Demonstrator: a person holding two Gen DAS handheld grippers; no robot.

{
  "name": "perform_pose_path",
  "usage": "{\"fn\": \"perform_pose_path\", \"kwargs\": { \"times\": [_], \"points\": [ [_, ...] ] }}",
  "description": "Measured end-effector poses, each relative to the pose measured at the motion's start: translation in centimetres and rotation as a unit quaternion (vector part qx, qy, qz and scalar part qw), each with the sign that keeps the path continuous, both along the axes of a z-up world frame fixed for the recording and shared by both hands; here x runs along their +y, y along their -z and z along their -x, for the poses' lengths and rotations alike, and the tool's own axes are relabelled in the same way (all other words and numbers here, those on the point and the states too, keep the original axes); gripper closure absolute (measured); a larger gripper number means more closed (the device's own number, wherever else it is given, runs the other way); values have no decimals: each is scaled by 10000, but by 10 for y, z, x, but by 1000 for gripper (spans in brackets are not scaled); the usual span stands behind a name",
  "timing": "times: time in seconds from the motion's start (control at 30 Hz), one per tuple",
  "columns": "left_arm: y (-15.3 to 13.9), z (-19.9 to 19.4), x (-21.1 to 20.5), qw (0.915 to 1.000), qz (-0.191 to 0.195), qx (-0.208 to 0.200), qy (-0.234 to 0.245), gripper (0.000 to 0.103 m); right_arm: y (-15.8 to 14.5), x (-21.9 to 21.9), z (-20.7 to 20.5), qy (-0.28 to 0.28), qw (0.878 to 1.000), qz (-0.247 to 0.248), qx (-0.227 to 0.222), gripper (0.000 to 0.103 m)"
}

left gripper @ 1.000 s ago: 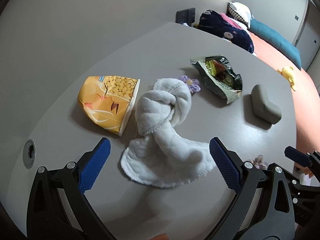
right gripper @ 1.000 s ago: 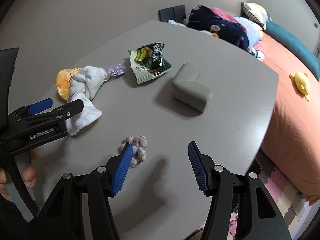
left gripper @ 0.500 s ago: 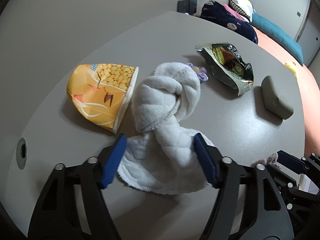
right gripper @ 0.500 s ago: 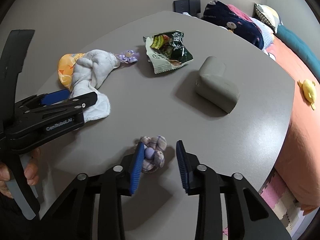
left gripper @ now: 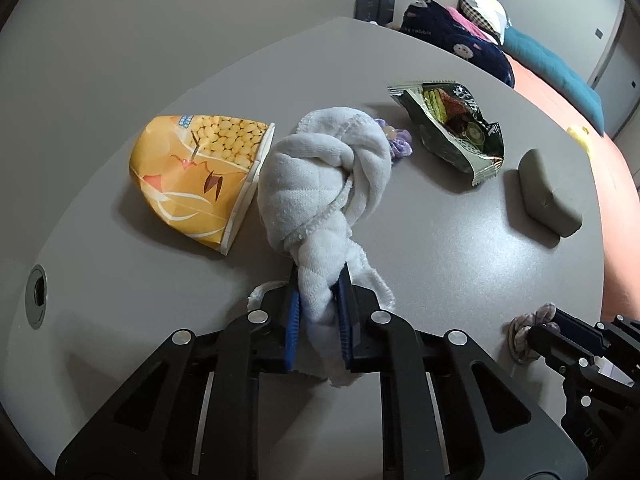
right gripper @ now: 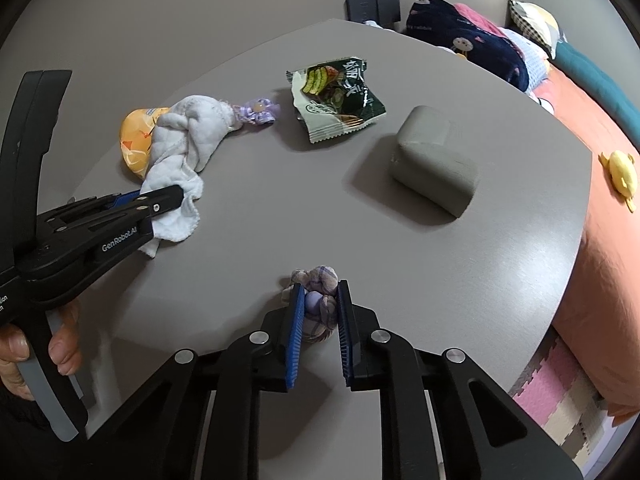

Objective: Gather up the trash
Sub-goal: 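Grasp the white towel with the left tool while the right tool grasps the purple flower toy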

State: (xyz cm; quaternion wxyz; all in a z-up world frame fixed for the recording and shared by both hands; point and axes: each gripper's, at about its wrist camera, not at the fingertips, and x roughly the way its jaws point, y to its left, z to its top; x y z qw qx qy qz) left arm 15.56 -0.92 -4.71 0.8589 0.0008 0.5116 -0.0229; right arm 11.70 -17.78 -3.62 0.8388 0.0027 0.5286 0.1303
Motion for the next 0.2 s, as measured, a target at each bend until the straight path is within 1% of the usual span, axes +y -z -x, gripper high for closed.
{"fn": "perform_pose_path", "kwargs": {
  "times": [0.2],
  "points": [
    [-5,8,-3,10000,12,-37,35,89,-11,-10,4,81,9998,-103,-116,85]
  ]
}}
